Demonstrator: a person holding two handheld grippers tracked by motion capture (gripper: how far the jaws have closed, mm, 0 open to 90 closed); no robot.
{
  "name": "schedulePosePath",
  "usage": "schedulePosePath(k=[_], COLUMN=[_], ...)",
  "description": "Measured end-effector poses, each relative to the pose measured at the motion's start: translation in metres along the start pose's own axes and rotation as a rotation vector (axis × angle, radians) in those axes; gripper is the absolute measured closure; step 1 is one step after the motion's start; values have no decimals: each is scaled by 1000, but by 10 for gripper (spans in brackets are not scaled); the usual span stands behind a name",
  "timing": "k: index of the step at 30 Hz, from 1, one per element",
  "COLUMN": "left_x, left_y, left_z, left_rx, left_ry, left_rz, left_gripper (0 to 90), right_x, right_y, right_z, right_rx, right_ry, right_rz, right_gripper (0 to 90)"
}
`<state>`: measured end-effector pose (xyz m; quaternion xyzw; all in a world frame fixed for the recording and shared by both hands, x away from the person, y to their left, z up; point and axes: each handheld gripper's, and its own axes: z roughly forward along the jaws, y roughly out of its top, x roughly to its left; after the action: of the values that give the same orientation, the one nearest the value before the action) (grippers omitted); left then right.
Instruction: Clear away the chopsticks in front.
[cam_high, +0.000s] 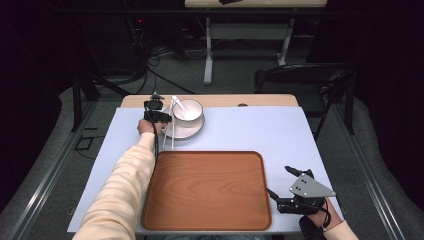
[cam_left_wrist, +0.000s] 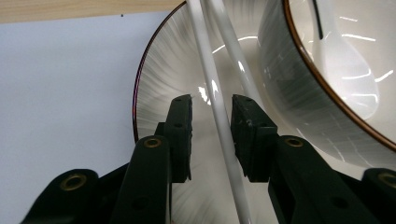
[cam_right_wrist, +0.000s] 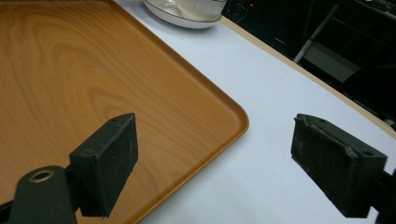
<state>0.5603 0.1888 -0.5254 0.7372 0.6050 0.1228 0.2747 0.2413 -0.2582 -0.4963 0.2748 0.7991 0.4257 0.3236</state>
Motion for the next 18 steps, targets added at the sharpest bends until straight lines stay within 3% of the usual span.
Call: schedulePosePath(k=[6, 8, 13, 18], left_x=[2, 4, 9, 14], left_y=[0, -1, -1, 0], left_z=[3, 4, 3, -9], left_rx=[19, 12, -1, -33], left_ry=[30, 57, 59, 45], left_rz=[-18, -28, -49, -69], left_gripper=[775, 827, 840, 842], right_x=[0, 0, 0, 0], right_y=[0, 0, 0, 0], right_z=[0, 0, 0, 0], right_rx=[0, -1, -2, -2], right_ry=[1, 2, 1, 0], right_rz=[1, -1, 2, 5], right_gripper=[141, 141, 141, 141])
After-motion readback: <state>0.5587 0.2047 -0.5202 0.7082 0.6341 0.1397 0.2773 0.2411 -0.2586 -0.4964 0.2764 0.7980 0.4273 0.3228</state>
